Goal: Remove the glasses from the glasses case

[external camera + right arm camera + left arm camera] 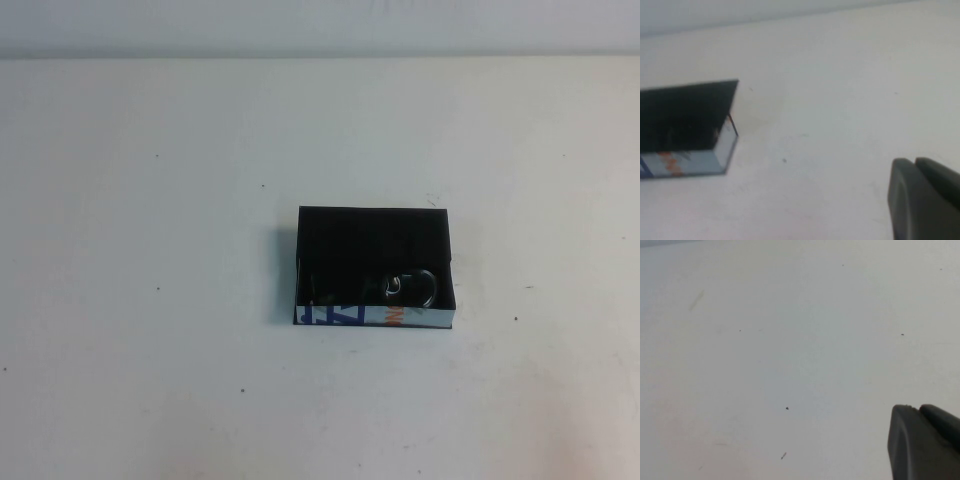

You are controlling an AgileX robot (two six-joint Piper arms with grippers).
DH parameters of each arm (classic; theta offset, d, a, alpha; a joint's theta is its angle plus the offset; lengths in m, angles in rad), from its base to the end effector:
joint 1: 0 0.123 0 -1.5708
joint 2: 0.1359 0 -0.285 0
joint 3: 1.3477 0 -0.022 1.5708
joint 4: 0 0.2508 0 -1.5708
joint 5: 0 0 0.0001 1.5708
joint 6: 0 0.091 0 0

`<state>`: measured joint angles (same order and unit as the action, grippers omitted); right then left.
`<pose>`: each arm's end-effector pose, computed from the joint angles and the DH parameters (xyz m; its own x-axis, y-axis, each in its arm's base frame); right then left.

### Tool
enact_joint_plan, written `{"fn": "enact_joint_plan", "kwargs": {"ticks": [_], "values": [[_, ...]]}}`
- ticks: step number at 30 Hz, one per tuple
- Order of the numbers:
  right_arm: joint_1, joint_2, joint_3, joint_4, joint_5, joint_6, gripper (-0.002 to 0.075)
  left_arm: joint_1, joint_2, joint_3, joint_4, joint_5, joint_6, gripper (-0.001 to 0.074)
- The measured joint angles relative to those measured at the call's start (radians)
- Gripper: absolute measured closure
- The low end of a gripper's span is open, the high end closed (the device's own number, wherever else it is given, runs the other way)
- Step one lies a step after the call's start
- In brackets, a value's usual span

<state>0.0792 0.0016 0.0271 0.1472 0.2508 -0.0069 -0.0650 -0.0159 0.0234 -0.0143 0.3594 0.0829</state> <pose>0.0556 0.0078 0.1814 -0.2018 0.1197 -0.9721 -0.0882 0.9863 0.1397 0.0526 -0.0039 0.1738 -0.2699 0.0872 -0.9589 0.0887 0.9939 0.0654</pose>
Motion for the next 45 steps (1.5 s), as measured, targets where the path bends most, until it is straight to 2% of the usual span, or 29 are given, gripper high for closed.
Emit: {"fn": "enact_joint_plan", "kwargs": {"ticks": [6, 21, 28, 30, 34, 38, 45], "values": [[0.000, 0.000, 0.000, 0.389, -0.171, 0.000, 0.0743, 0.000, 0.000, 0.000, 0.000, 0.000, 0.000, 0.0739], [0.000, 0.000, 0.000, 0.484, -0.234, 0.007, 0.0743, 0.000, 0.000, 0.000, 0.000, 0.000, 0.000, 0.0739], [0.000, 0.000, 0.000, 0.872, -0.307, 0.070, 0.0743, 0.000, 0.000, 0.000, 0.000, 0.000, 0.000, 0.0740], [0.000, 0.000, 0.000, 0.920, -0.335, 0.072, 0.0743, 0.000, 0.000, 0.000, 0.000, 0.000, 0.000, 0.0739], [0.000, 0.000, 0.000, 0.913, -0.291, 0.040, 0.0743, 0.000, 0.000, 0.000, 0.000, 0.000, 0.000, 0.0739], [0.000, 0.000, -0.008, 0.881, -0.119, -0.047, 0.0743, 0.000, 0.000, 0.000, 0.000, 0.000, 0.000, 0.0739], [0.000, 0.173, -0.304, 0.722, 0.117, -0.425, 0.0743, 0.000, 0.000, 0.000, 0.000, 0.000, 0.000, 0.0739]]}}
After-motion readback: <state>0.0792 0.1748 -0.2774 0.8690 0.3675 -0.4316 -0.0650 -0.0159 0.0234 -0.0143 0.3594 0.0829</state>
